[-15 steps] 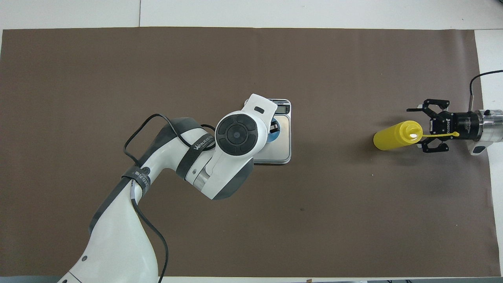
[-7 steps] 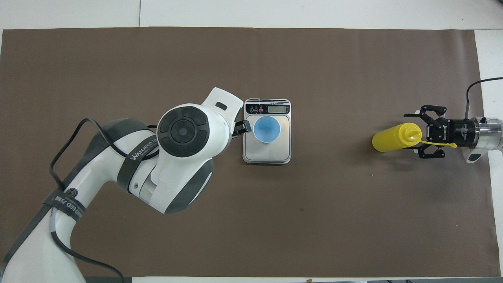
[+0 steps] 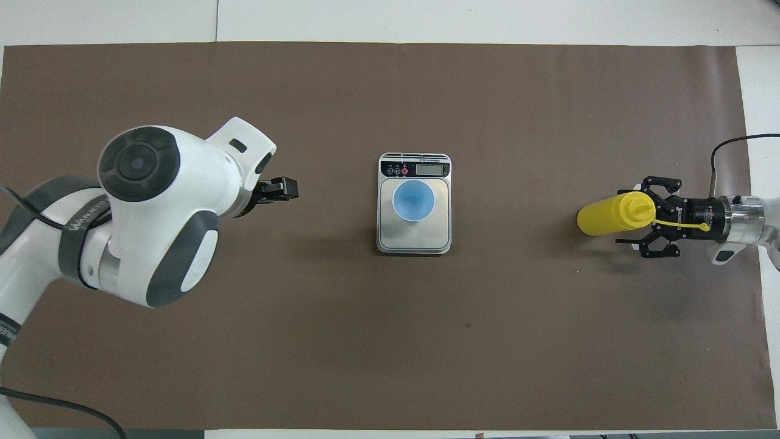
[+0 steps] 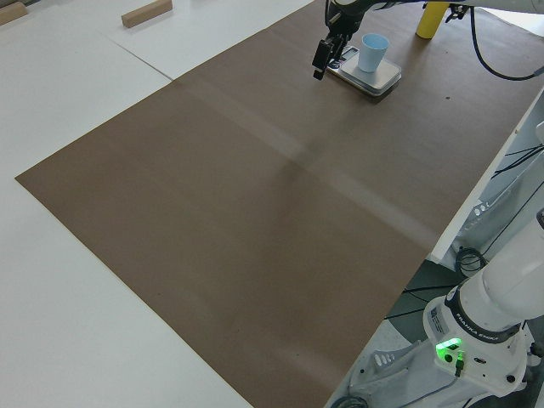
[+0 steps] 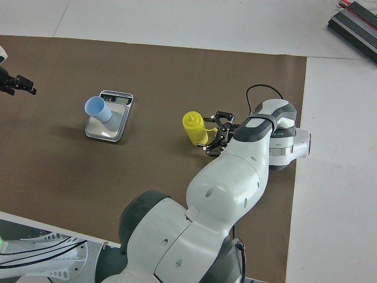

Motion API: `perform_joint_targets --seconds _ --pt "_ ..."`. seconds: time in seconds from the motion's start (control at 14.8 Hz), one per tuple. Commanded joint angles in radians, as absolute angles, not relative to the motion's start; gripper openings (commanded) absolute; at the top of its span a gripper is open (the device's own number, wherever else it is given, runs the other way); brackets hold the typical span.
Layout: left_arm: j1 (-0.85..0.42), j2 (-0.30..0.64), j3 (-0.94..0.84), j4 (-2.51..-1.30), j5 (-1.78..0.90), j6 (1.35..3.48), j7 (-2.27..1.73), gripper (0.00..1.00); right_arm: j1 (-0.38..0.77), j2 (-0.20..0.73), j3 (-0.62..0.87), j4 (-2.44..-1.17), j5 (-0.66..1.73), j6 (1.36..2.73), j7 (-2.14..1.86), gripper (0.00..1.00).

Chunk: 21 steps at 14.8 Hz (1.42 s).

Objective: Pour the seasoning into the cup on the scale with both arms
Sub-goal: 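Release the cup on the scale while the right gripper grasps the bottle, then lift the yellow bottle with the right gripper and carry it over the cup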

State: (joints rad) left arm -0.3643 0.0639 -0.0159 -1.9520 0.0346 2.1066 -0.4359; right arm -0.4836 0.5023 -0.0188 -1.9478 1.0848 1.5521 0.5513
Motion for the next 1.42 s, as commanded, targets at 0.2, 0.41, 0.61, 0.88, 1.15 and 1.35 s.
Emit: perform_joint_targets --seconds 0.2,0.41,0.61,0.88,1.15,1.35 --pt "-0.158 -0.032 -0.022 -1.959 0.041 2.05 -0.218 1.0 -0.456 0.456 -0.014 -2.036 1.154 1.626 0.492 1.0" --pt "-0.103 -0.046 -0.015 -1.889 0.02 1.921 -0.099 1.0 -0.446 0.456 -0.014 -2.036 1.163 1.631 0.492 1.0" --pt "-0.052 -0.045 -0.015 -1.798 -0.026 1.807 -0.026 1.0 -0.427 0.457 -0.015 -2.039 1.175 1.661 0.488 1.0" --pt "-0.043 -0.037 -0.012 -1.689 -0.029 1.689 -0.005 1.0 -0.411 0.456 -0.015 -2.051 1.192 1.667 0.459 0.79" --pt "-0.038 -0.032 -0.014 -1.622 -0.029 1.589 0.003 1.0 -0.408 0.445 -0.015 -2.048 1.2 1.67 0.462 0.0" --pt "-0.037 -0.044 -0.015 -1.638 -0.031 1.559 0.03 1.0 -0.356 0.399 -0.017 -2.037 1.197 1.745 0.509 0.0"
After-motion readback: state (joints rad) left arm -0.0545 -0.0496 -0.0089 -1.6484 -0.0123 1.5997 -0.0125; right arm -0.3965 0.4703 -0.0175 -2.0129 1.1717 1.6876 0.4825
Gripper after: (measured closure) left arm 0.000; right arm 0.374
